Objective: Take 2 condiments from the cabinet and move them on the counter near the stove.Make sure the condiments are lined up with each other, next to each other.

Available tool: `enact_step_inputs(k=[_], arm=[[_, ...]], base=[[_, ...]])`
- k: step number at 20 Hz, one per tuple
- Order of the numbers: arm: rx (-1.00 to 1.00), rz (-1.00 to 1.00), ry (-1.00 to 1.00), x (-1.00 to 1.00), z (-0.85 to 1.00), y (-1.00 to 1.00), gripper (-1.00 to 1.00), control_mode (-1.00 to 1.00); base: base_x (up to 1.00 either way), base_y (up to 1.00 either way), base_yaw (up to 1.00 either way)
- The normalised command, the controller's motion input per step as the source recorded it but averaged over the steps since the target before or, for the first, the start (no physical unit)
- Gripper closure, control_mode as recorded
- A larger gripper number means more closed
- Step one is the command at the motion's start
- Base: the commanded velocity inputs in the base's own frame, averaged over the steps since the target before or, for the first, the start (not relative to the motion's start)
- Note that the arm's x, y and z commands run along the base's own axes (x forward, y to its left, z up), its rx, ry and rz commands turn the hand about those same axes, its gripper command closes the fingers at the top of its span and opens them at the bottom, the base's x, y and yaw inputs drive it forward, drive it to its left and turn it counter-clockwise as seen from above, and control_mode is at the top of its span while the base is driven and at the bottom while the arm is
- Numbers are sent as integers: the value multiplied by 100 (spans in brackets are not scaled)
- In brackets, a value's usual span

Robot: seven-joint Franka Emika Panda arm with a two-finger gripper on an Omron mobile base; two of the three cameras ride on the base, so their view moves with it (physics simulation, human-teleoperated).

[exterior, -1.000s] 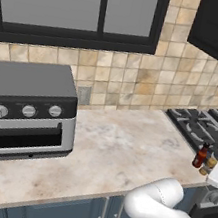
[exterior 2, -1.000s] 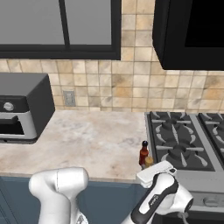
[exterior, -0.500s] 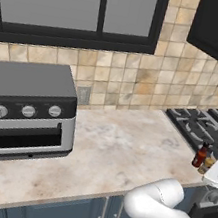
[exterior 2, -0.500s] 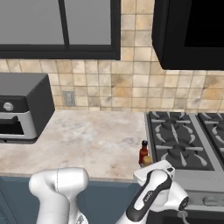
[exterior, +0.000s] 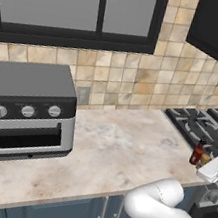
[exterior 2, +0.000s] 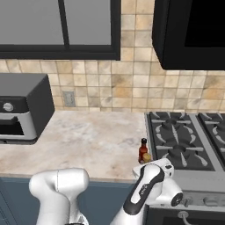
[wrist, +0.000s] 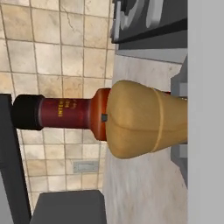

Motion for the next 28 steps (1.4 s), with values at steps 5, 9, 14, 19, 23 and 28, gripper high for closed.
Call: enact_step_inputs(k=[5,9,14,19,23,28], arm=[[-1,0,0,28,-24,-23,100,-100],[-1,0,-3,2,-31,-4,100,-100],[0,0,-11,-21,-40,0,100,-100],[0,2,-18,-6,-34,0,100,-100],[0,3,-19,0,-33,-7,100,-100],[0,4,-18,12,-38,-8,100,-100]], base=[[0,0,0],[0,0,0],[0,0,0],[0,0,0],[0,0,0],[0,0,0]])
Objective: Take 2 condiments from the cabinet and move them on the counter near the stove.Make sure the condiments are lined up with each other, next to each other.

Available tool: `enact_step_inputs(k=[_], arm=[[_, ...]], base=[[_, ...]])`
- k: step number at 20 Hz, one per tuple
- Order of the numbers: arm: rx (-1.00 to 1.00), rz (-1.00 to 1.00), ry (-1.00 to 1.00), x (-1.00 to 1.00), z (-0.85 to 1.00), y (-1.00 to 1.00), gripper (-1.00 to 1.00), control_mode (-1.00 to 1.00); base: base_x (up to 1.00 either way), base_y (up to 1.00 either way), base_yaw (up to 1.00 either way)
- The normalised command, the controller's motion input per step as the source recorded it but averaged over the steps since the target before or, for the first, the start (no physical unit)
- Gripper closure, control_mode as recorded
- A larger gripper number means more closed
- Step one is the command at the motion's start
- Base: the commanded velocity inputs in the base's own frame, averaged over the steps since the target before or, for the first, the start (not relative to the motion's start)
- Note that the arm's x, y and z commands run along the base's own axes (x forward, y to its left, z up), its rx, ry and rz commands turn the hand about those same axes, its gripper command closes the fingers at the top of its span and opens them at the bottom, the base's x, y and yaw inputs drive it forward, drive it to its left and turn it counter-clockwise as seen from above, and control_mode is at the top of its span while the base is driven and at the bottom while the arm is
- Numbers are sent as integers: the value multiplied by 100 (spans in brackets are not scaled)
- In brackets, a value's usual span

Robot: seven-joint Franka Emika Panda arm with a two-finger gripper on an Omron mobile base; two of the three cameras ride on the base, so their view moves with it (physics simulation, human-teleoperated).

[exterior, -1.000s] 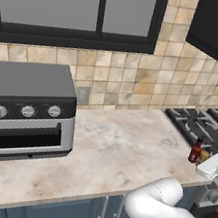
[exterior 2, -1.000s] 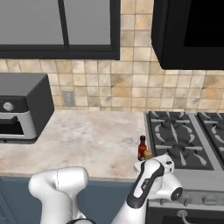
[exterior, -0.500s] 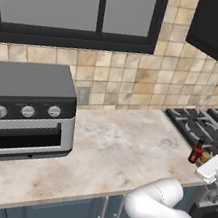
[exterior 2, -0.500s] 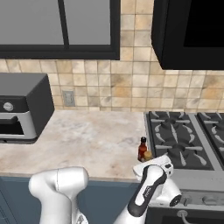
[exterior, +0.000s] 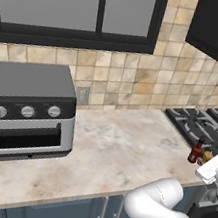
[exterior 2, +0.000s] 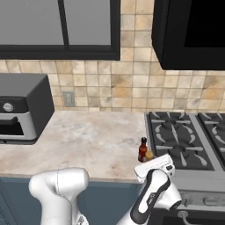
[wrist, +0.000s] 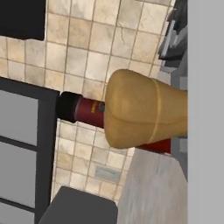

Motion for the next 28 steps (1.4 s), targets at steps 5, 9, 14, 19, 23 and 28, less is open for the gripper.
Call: enact_step_inputs(k=[5,9,14,19,23,28], arm=[[0,6,-12,23,-51,-5,100,-100],[0,13,3,7,-87,-4,100,-100],[0,25,28,0,-100,-31,100,-100],[2,25,5,1,-69,-24,100,-100],[2,25,0,-4,-62,-10,100,-100],[5,24,0,-6,-49,0,100,-100]], base=[[0,0,0],[0,0,0],[0,0,0],[0,0,0],[0,0,0],[0,0,0]])
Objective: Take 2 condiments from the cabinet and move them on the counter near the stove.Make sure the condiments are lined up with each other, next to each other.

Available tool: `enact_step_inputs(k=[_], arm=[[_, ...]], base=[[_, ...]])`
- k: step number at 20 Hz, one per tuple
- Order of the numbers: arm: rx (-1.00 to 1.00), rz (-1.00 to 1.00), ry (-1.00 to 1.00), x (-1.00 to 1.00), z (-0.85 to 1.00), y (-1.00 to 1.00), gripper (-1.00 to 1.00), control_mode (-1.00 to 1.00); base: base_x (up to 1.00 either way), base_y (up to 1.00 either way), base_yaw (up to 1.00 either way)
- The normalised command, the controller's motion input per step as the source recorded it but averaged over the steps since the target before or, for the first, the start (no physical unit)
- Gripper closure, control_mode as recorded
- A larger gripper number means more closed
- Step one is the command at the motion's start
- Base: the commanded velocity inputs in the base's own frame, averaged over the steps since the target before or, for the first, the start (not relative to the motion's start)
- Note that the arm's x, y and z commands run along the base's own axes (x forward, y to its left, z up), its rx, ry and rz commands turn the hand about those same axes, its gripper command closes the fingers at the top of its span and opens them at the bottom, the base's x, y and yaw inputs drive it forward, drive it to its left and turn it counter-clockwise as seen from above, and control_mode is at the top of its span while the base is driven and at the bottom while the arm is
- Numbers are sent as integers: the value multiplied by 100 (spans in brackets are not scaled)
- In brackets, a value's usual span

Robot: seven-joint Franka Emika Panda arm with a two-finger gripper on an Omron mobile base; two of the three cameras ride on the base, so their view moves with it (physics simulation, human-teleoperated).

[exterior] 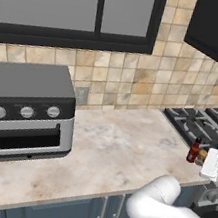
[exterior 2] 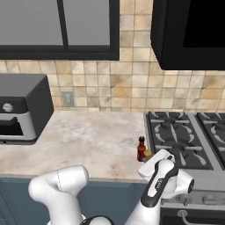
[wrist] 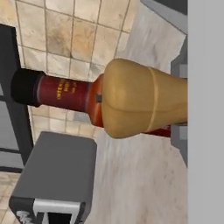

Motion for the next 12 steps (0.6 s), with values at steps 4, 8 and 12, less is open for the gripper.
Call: enact_step_inputs(k=[4,8,12], arm=[[4,21,-1,-1,-46,0,-100,-100],[10,10,-7,0,-34,-11,-100,-100],[11,1,-7,3,-24,-18,-100,-100]], base=[[0,0,0],[0,0,0],[0,0,0]])
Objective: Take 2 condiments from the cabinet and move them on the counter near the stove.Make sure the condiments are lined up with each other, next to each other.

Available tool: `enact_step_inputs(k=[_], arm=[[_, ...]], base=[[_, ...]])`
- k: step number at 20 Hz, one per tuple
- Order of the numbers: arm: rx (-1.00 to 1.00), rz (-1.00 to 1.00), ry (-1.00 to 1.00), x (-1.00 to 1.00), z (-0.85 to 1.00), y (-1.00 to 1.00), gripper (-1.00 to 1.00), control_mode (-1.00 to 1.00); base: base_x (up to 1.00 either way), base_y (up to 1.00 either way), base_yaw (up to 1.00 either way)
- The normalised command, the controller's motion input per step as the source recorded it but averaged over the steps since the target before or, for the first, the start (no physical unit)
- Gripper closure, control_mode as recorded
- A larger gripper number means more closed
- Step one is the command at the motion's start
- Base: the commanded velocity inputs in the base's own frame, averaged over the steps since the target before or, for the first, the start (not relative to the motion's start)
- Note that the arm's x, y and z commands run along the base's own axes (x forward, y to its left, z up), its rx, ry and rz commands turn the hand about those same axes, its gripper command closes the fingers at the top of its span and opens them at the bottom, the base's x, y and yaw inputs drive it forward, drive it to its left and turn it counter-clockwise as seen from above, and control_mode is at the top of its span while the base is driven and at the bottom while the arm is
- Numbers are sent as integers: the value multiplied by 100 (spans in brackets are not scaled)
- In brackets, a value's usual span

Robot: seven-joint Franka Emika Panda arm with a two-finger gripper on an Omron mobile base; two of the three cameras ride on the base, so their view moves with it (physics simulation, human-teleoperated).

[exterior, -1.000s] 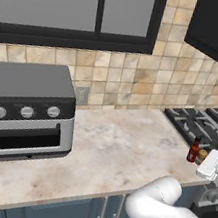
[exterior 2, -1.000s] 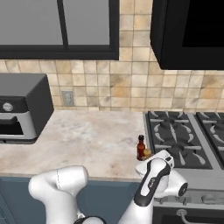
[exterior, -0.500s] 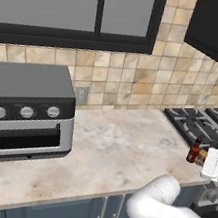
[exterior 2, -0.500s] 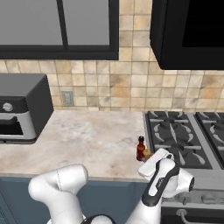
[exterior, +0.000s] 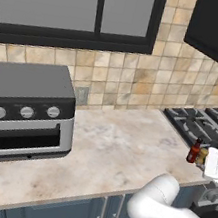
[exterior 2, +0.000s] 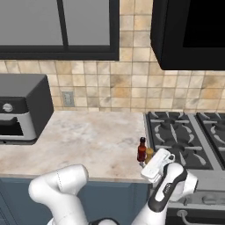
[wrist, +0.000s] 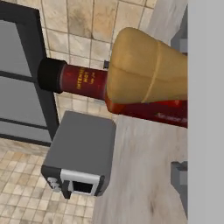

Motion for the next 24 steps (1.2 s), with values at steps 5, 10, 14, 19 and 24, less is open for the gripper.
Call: enact_step_inputs(k=[5,10,14,19,24], arm=[[9,0,-4,1,-10,-42,-100,-100],[8,0,0,19,-5,-51,-100,-100],[11,0,0,15,-11,-52,-100,-100],[11,0,0,-2,-11,-52,-100,-100],[5,0,0,-43,-10,-45,-100,-100]], base=[[0,0,0],[0,0,0],[0,0,0],[0,0,0],[0,0,0]])
